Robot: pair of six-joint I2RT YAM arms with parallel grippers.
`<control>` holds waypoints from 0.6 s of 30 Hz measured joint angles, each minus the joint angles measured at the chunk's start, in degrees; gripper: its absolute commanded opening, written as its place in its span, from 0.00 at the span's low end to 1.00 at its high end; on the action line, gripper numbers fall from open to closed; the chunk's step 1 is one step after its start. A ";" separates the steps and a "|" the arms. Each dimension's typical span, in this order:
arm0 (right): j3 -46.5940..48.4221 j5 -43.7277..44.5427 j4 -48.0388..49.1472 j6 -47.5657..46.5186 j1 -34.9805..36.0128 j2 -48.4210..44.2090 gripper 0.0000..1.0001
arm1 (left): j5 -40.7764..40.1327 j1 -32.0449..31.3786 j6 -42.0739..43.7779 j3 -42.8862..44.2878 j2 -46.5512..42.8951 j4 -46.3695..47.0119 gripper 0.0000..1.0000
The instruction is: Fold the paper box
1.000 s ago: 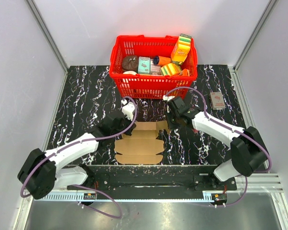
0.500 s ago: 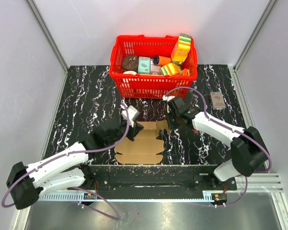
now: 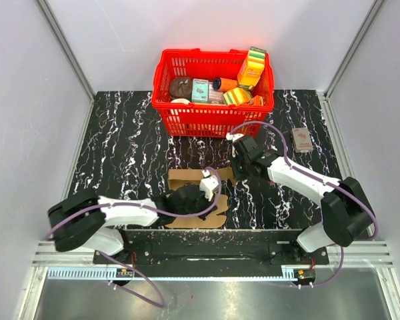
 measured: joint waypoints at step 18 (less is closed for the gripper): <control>-0.66 -1.31 0.52 0.44 0.00 -0.52 0.00 | -6.29 -2.82 -0.74 3.52 10.25 6.73 0.00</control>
